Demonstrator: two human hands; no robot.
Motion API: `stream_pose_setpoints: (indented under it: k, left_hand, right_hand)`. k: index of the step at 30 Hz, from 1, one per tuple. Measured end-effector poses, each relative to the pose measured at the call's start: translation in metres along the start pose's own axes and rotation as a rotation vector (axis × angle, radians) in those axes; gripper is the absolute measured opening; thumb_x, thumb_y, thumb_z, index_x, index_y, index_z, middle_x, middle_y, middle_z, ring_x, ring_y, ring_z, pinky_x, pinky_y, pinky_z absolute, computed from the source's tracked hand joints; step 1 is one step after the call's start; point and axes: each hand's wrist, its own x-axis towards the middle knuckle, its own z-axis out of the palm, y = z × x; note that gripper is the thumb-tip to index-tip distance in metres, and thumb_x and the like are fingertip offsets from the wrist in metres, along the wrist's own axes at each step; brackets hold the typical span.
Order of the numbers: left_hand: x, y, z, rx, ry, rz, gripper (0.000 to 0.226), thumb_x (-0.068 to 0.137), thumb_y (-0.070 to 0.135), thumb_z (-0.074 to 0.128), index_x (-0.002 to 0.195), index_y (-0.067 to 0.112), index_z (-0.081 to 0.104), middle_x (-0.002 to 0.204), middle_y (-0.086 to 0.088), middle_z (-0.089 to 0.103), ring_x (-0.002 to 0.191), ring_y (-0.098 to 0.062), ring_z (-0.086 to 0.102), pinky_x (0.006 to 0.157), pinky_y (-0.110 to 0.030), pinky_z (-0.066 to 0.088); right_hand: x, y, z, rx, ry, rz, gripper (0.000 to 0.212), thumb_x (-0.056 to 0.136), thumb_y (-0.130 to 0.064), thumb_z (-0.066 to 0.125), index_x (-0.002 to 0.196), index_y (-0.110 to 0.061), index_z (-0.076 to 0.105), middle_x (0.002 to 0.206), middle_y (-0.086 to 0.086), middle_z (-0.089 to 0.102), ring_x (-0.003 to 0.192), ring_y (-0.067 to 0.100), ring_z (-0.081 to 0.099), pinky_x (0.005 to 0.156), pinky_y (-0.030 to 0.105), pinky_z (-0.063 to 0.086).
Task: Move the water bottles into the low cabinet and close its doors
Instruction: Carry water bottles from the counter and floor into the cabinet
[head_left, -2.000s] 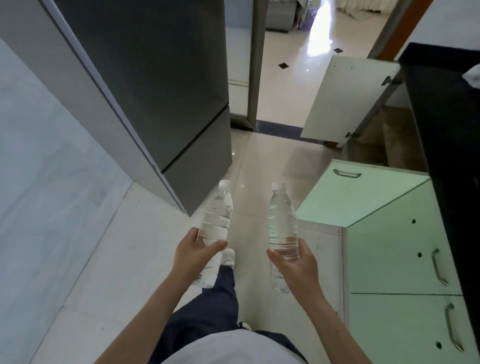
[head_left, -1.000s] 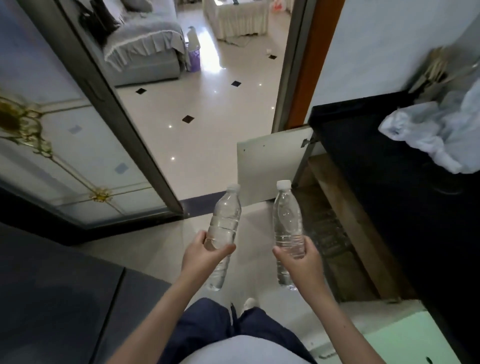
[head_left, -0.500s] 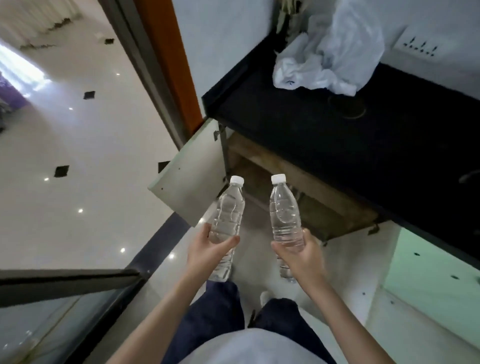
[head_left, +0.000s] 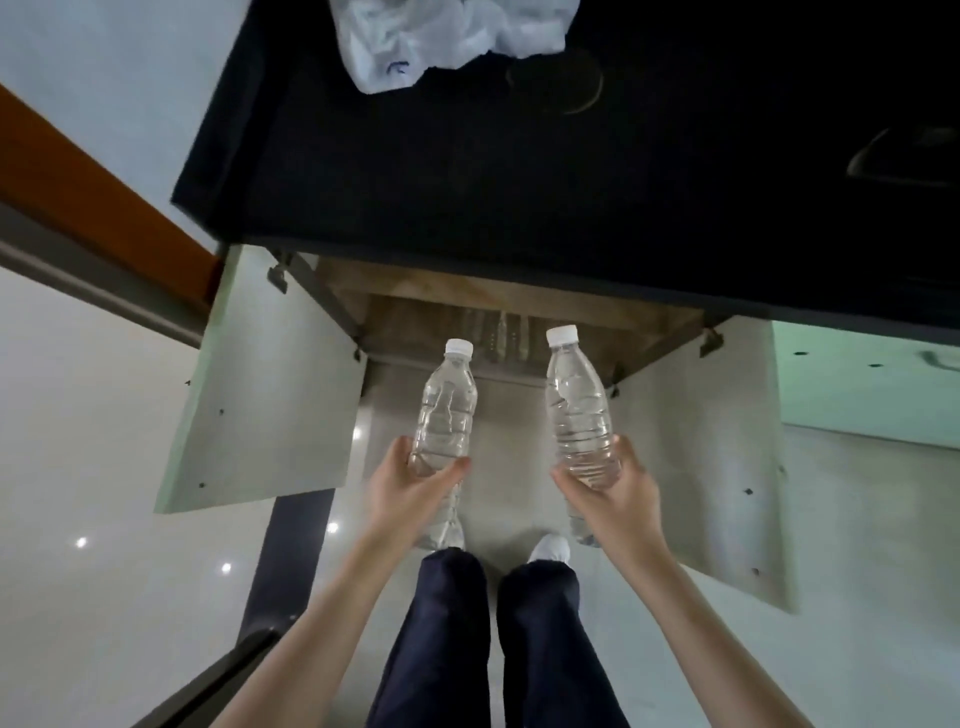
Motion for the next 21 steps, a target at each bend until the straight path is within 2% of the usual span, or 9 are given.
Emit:
stream_pose_setpoints:
  k: [2, 4, 7, 10, 12, 14, 16, 19, 21]
  left_hand:
    - [0.031, -0.016, 0.019, 0.009, -0.022, -0.036, 0.040, 0.061, 0.044, 0.083, 0.088, 0.026, 0.058, 0.078, 0.001, 0.072, 0.067, -0.018, 0.071, 0.056, -0.031, 0.057]
    - [0.073, -0.042, 0.043, 0.014, -0.037, -0.063, 0.043, 0.057, 0.048, 0.082, 0.085, 0.027, 0.057, 0.072, 0.000, 0.071, 0.064, -0.022, 0.070, 0.063, -0.046, 0.061]
    - [0.133, -0.079, 0.076, -0.021, -0.019, -0.052, 0.045, 0.052, 0.047, 0.081, 0.085, 0.028, 0.057, 0.070, -0.002, 0.072, 0.061, -0.025, 0.071, 0.063, -0.051, 0.060]
    - [0.205, -0.118, 0.110, -0.008, -0.007, -0.023, 0.052, 0.048, 0.054, 0.079, 0.087, 0.026, 0.058, 0.072, -0.001, 0.073, 0.063, -0.023, 0.072, 0.064, -0.049, 0.061]
    - [0.258, -0.145, 0.131, -0.024, 0.006, 0.004, 0.053, 0.047, 0.054, 0.080, 0.087, 0.025, 0.060, 0.073, 0.000, 0.074, 0.064, -0.023, 0.072, 0.066, -0.048, 0.061]
    - [0.308, -0.168, 0.152, -0.046, -0.017, 0.032, 0.054, 0.048, 0.054, 0.082, 0.086, 0.024, 0.060, 0.069, -0.002, 0.073, 0.060, -0.024, 0.070, 0.062, -0.045, 0.060]
    - [0.359, -0.187, 0.176, -0.092, -0.041, 0.044, 0.053, 0.054, 0.046, 0.087, 0.086, 0.018, 0.056, 0.063, -0.009, 0.068, 0.051, -0.026, 0.061, 0.052, -0.040, 0.051]
    - [0.429, -0.209, 0.211, -0.075, -0.017, 0.144, 0.040, 0.068, 0.036, 0.087, 0.088, 0.019, 0.056, 0.069, -0.006, 0.069, 0.057, -0.022, 0.063, 0.057, -0.031, 0.047]
    - [0.471, -0.218, 0.232, -0.109, -0.007, 0.202, 0.033, 0.075, 0.026, 0.084, 0.090, 0.015, 0.057, 0.069, -0.004, 0.069, 0.055, -0.019, 0.064, 0.055, -0.028, 0.048]
  right_hand:
    - [0.025, 0.028, 0.011, -0.019, 0.026, 0.001, 0.028, 0.075, -0.023, 0.082, 0.091, -0.023, 0.059, 0.071, -0.005, 0.070, 0.060, 0.006, 0.065, 0.051, 0.024, 0.052]
    - [0.057, 0.063, 0.028, -0.043, 0.045, -0.016, 0.029, 0.074, -0.021, 0.083, 0.091, -0.020, 0.059, 0.072, -0.006, 0.069, 0.064, 0.003, 0.064, 0.049, 0.012, 0.045]
    - [0.107, 0.118, 0.057, -0.047, 0.046, -0.017, 0.033, 0.074, -0.022, 0.083, 0.093, -0.030, 0.057, 0.070, -0.010, 0.068, 0.060, 0.002, 0.064, 0.049, 0.013, 0.045]
    - [0.165, 0.172, 0.092, 0.008, 0.057, -0.001, 0.032, 0.076, -0.018, 0.082, 0.093, -0.027, 0.057, 0.068, -0.008, 0.066, 0.046, 0.000, 0.057, 0.042, 0.013, 0.041]
    - [0.205, 0.208, 0.115, 0.021, 0.073, -0.014, 0.031, 0.077, -0.015, 0.082, 0.096, -0.023, 0.059, 0.070, -0.008, 0.066, 0.045, 0.000, 0.058, 0.041, 0.013, 0.042]
    - [0.247, 0.246, 0.138, 0.038, 0.089, -0.022, 0.032, 0.077, -0.014, 0.082, 0.099, -0.023, 0.061, 0.072, -0.008, 0.067, 0.050, -0.001, 0.061, 0.042, 0.011, 0.044]
    - [0.290, 0.283, 0.163, 0.050, 0.112, -0.035, 0.035, 0.076, -0.015, 0.083, 0.102, -0.026, 0.061, 0.077, -0.012, 0.069, 0.060, -0.004, 0.064, 0.049, 0.007, 0.045]
    - [0.354, 0.332, 0.195, 0.025, 0.157, -0.069, 0.041, 0.073, -0.024, 0.085, 0.103, -0.032, 0.059, 0.083, -0.021, 0.066, 0.075, -0.005, 0.064, 0.060, 0.005, 0.041]
    - [0.391, 0.358, 0.214, 0.009, 0.179, -0.095, 0.041, 0.073, -0.028, 0.085, 0.103, -0.033, 0.058, 0.083, -0.023, 0.065, 0.079, -0.005, 0.062, 0.063, 0.006, 0.039]
